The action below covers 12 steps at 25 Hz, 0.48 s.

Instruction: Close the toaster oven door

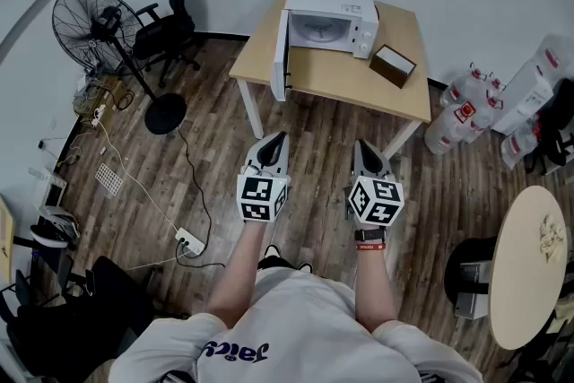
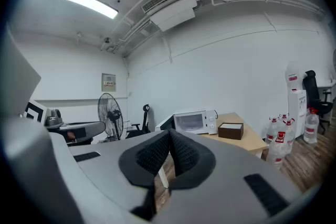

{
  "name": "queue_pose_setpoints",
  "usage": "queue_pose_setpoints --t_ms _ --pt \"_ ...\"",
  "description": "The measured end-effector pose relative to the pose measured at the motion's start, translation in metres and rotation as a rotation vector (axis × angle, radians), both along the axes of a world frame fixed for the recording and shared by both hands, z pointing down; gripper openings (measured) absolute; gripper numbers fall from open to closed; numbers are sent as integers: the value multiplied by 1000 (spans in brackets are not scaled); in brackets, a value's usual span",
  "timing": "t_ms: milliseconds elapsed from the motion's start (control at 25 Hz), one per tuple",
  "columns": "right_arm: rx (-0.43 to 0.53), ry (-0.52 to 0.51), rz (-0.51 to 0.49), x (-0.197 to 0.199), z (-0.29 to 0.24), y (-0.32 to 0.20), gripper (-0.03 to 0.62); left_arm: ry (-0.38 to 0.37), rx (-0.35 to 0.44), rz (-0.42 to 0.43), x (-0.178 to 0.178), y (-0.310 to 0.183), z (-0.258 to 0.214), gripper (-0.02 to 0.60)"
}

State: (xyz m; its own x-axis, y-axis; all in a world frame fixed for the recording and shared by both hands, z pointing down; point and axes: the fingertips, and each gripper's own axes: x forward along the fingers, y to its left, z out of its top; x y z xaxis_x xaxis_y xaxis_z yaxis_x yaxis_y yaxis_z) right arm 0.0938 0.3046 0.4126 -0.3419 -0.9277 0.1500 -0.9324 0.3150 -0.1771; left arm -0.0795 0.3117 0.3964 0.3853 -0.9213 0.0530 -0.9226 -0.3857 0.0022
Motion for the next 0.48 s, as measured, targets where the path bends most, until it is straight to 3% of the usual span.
queue_pose_setpoints --t_ms 480 --pt "-46 -46 -19 -1 33 10 15 24 -45 6 12 13 31 21"
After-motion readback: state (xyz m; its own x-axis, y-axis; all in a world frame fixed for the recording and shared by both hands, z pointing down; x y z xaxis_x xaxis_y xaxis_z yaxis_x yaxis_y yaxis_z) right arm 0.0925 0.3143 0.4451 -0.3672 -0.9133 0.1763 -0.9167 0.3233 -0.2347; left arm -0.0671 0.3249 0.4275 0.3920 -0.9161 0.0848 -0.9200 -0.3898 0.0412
